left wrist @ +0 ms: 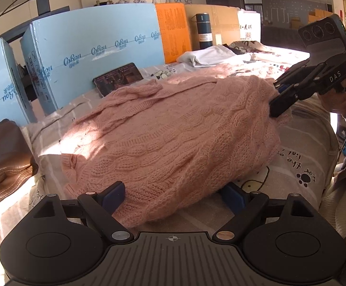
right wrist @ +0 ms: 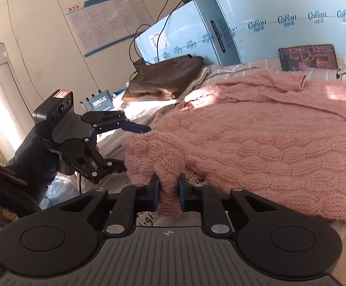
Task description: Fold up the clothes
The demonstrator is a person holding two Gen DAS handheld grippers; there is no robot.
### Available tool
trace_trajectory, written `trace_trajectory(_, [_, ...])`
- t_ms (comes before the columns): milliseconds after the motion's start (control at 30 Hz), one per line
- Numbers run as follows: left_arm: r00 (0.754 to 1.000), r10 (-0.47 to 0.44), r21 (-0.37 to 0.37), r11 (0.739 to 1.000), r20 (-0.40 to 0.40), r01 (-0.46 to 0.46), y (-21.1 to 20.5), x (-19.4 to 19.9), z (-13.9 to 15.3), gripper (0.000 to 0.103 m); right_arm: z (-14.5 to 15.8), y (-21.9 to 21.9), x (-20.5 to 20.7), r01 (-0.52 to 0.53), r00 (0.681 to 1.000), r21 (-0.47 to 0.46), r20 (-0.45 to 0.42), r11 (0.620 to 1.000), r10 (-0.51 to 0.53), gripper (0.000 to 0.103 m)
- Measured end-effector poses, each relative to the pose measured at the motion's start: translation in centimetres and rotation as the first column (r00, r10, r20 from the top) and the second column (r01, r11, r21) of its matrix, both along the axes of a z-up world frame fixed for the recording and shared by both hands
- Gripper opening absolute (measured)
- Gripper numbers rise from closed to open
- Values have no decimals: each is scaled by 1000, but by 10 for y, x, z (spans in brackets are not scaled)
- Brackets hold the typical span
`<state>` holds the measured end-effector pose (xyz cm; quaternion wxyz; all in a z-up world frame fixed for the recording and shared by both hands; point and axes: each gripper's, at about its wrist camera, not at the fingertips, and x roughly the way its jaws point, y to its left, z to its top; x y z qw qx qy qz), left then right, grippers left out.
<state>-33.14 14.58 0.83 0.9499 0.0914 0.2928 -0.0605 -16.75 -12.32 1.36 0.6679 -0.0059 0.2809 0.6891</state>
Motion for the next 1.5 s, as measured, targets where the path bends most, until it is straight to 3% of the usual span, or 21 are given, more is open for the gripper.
trace_trajectory(100, [999, 27, -52, 998, 47, -25, 5, 3, 5, 90, 17, -3, 12, 90, 992, 54, 79, 994, -94, 14])
trace_trajectory(200, [994, 81, -99, 992, 80, -73, 11, 10, 9, 90, 21, 0, 19, 157, 975, 33, 155, 987, -160, 17])
trace_trajectory(233, [992, 101, -107, 990, 79, -93, 12, 14, 9, 90, 20, 2, 20, 181, 967, 19, 178, 983, -181, 26])
trace_trajectory(267, [990, 123, -111, 987, 75, -114, 13, 17, 8, 90, 18, 3, 21, 205, 959, 6, 201, 979, -202, 44])
trace_trajectory(333, [984, 167, -99, 982, 57, -161, 15, 25, 4, 90, 14, 6, 24, 251, 942, -17, 234, 968, -240, 56])
trace_trajectory(467, [976, 215, -85, 974, 28, -212, 15, 35, 1, 92, 3, 12, 31, 321, 920, -61, 258, 945, -296, 61])
trace_trajectory(567, [970, 243, -35, 969, 7, -243, 12, 41, -2, 99, -8, 22, 29, 363, 885, -120, 356, 924, -301, 62])
trace_trajectory(700, [975, 221, -28, 975, 21, -220, 9, 44, 1, 100, -22, 33, 22, 384, 819, -168, 516, 908, -250, 68])
trace_trajectory(733, [976, 215, -26, 976, 25, -215, 8, 45, 2, 100, -21, 33, 22, 383, 816, -166, 522, 909, -248, 68])
trace_trajectory(800, [979, 204, -22, 979, 32, -203, 6, 46, 3, 100, -15, 30, 28, 380, 830, -148, 491, 913, -265, 68])
trace_trajectory(933, [982, 181, -14, 984, 45, -180, 4, 50, 7, 100, -10, 26, 37, 295, 907, -142, 352, 945, -230, 62])
trace_trajectory(1000, [986, 165, -7, 986, 34, -165, 1, 54, 3, 100, -15, 33, 30, 267, 911, -170, 366, 949, -191, 41])
trace_trajectory(1033, [986, 162, -5, 987, 29, -162, 0, 55, 0, 100, -16, 35, 26, 254, 906, -171, 386, 952, -173, 20])
trace_trajectory(1067, [987, 161, -4, 987, 27, -161, -1, 56, -2, 100, -17, 37, 21, 242, 897, -165, 415, 956, -155, 12])
trace_trajectory(1100, [987, 161, -6, 987, 28, -161, -1, 56, -3, 100, -18, 38, 16, 229, 886, -159, 443, 960, -138, 11])
trace_trajectory(1200, [985, 167, -33, 986, 50, -165, 1, 55, 1, 100, -11, 40, 20, 258, 860, -113, 479, 960, -175, 10])
trace_trajectory(1333, [984, 176, -64, 982, -11, -176, 5, 63, -9, 100, -19, 49, 27, 281, 835, -156, 526, 947, -161, 10])
trace_trajectory(1400, [986, 166, -74, 983, 4, -166, 8, 63, -5, 100, -24, 51, 28, 274, 835, -175, 532, 946, -144, 12])
trace_trajectory(1433, [985, 169, -75, 983, 27, -166, 11, 62, 1, 100, -20, 49, 33, 273, 844, -164, 513, 948, -154, 18])
trace_trajectory(1467, [983, 177, -73, 982, 52, -173, 14, 63, 6, 100, -15, 48, 37, 271, 854, -153, 494, 950, -165, 37])
trace_trajectory(1500, [977, 198, -67, 979, 79, -193, 18, 66, 13, 100, -9, 46, 44, 277, 867, -132, 461, 952, -189, 47])
